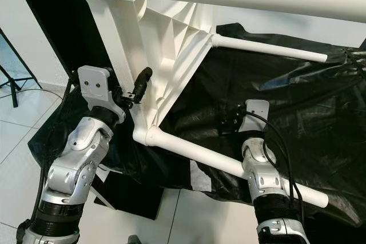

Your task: Building children table

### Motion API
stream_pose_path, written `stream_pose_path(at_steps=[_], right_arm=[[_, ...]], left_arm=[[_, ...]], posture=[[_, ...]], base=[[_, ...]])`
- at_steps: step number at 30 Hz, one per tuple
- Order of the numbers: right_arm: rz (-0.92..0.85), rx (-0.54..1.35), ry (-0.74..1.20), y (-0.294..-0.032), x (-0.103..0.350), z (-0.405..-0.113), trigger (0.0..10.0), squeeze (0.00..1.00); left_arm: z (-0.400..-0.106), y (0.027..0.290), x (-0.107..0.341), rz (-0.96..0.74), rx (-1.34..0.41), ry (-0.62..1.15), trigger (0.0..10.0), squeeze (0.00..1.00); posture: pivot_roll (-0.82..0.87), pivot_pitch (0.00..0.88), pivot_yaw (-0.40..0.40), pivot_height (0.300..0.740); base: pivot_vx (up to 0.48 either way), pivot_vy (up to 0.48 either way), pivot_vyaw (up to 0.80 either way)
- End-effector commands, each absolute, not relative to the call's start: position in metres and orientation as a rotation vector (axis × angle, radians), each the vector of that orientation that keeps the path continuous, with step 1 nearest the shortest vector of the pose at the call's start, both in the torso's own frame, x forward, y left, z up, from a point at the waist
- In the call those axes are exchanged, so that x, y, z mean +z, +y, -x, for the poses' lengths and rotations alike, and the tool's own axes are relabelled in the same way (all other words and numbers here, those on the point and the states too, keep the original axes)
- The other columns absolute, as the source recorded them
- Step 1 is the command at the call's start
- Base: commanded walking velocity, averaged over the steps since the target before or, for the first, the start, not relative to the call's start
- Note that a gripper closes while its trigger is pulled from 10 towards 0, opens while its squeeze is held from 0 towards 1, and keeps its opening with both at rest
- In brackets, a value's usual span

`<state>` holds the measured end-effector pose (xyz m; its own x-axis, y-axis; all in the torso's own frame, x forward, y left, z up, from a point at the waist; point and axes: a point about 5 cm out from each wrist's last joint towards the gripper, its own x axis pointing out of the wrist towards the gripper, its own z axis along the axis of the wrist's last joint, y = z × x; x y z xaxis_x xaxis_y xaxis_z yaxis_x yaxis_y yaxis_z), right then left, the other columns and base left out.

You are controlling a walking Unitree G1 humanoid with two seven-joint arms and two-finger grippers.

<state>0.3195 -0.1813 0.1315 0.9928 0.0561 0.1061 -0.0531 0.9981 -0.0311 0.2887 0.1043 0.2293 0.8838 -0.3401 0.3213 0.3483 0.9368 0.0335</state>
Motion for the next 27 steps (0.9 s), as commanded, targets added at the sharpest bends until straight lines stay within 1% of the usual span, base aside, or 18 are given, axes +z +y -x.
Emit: stream_pose_path(at_steps=[1, 4, 9, 10, 14, 17, 19, 20, 21, 23, 27], right_arm=[[0.011, 0.079, -0.103, -0.177, 0.132, -0.317, 10.0, 0.00], [0.010, 0.086, -0.105, -0.176, 0.133, -0.316, 10.0, 0.00], [0.017, 0.077, -0.102, -0.180, 0.133, -0.314, 10.0, 0.00], [0.017, 0.077, -0.102, -0.180, 0.133, -0.314, 10.0, 0.00], [0.013, 0.088, -0.107, -0.180, 0.135, -0.313, 10.0, 0.00], [0.012, 0.089, -0.104, -0.180, 0.136, -0.313, 10.0, 0.00], [0.007, 0.102, -0.107, -0.178, 0.138, -0.313, 10.0, 0.00], [-0.001, 0.130, -0.113, -0.175, 0.142, -0.312, 10.0, 0.00], [-0.001, 0.130, -0.113, -0.175, 0.142, -0.312, 10.0, 0.00], [-0.015, 0.185, -0.127, -0.170, 0.148, -0.308, 10.0, 0.00], [-0.017, 0.244, -0.133, -0.168, 0.154, -0.302, 10.0, 0.00]], left_arm=[[-0.286, 0.102, 0.227, 0.013, -0.376, -0.317, 10.0, 0.00], [-0.284, 0.100, 0.226, 0.013, -0.393, -0.314, 10.0, 0.00], [-0.276, 0.094, 0.221, 0.007, -0.504, -0.282, 10.0, 0.00], [-0.276, 0.094, 0.221, 0.007, -0.504, -0.282, 10.0, 0.00], [-0.266, 0.093, 0.215, 0.016, -0.617, -0.230, 10.0, 0.00], [-0.265, 0.093, 0.213, 0.016, -0.629, -0.217, 10.0, 0.00], [-0.261, 0.097, 0.214, 0.018, -0.663, -0.214, 10.0, 0.00], [-0.256, 0.102, 0.215, 0.015, -0.709, -0.209, 10.0, 0.00], [-0.256, 0.102, 0.215, 0.015, -0.709, -0.209, 10.0, 0.00], [-0.249, 0.109, 0.216, 0.004, -0.771, -0.187, 10.0, 0.00], [-0.245, 0.117, 0.213, 0.000, -0.812, -0.147, 10.0, 0.00]], posture=[[0.03, 0.028, -0.010, 0.740], [0.03, 0.028, -0.009, 0.740], [0.02, 0.023, -0.007, 0.740], [0.02, 0.023, -0.007, 0.740], [0.03, 0.019, -0.008, 0.740], [0.03, 0.019, -0.008, 0.740], [0.03, 0.016, -0.010, 0.740], [0.04, 0.011, -0.012, 0.740], [0.04, 0.011, -0.012, 0.740], [0.04, 0.007, -0.015, 0.740], [0.04, 0.006, -0.014, 0.740]], base=[[0.000, 0.000, 0.00], [0.000, 0.000, 0.00], [0.000, 0.000, 0.00], [0.000, 0.000, 0.00], [0.000, 0.000, 0.00], [0.000, 0.000, 0.00], [0.000, 0.000, 0.00], [0.000, 0.000, 0.00], [0.000, 0.000, 0.00], [0.000, 0.000, 0.00], [0.000, 0.000, 0.00]])
